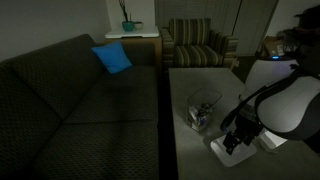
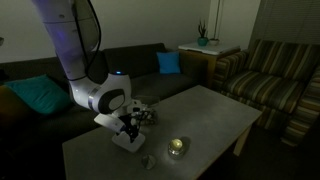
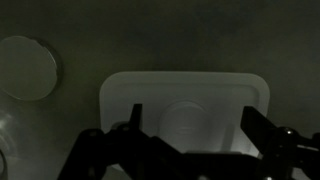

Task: Put the white lid on top of the clear storage jar then press down the button on the lid

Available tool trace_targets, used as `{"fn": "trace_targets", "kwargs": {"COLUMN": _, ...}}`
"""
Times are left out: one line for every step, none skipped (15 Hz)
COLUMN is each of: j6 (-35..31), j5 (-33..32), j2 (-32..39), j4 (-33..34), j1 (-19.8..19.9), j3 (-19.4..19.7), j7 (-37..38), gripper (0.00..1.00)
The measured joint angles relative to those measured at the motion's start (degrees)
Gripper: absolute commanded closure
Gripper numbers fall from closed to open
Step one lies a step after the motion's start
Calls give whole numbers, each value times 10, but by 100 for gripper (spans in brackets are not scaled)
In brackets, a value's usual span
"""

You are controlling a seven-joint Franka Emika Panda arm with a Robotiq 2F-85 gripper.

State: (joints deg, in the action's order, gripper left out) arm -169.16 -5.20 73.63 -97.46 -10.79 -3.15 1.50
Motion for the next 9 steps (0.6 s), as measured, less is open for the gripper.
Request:
{"fn": "trace_targets", "kwargs": {"j6": -7, "j5": 0, "j2": 3, "j4": 1, "j1": 0, "j3": 1, "j7": 0, "gripper": 0}}
{"fn": "trace_targets", "kwargs": {"j6": -17, "j5": 0, "j2": 6, "j4": 1, "j1": -1, "j3": 1, "j7": 0, "gripper": 0}}
{"fn": "trace_targets", "kwargs": {"j6": -27, "j5": 0, "j2": 9, "j4": 1, "j1": -1, "j3": 1, "j7": 0, "gripper": 0}}
{"fn": "trace_targets", "kwargs": {"j6": -37, "j5": 0, "j2": 11, "j4": 2, "j1": -1, "j3": 1, "j7": 0, "gripper": 0}}
{"fn": "trace_targets", "kwargs": {"j6": -48, "j5": 0, "j2": 14, "j4": 3, "j1": -1, "j3": 1, "j7": 0, "gripper": 0}}
{"fn": "trace_targets", "kwargs": {"j6": -59, "j5": 0, "j2": 17, "j4": 5, "j1": -1, "j3": 1, "j7": 0, "gripper": 0}}
{"fn": "trace_targets", "kwargs": {"j6": -67, "j5": 0, "j2": 19, "j4": 6, "j1": -1, "j3": 1, "j7": 0, "gripper": 0}}
{"fn": "trace_targets", "kwargs": {"j6": -71, "j5": 0, "j2": 20, "j4": 7, "j1": -1, "j3": 2, "j7": 0, "gripper": 0}}
{"fn": "trace_targets", "kwargs": {"j6": -71, "j5": 0, "j2": 20, "j4": 10, "j1": -1, "j3": 3, "j7": 0, "gripper": 0}}
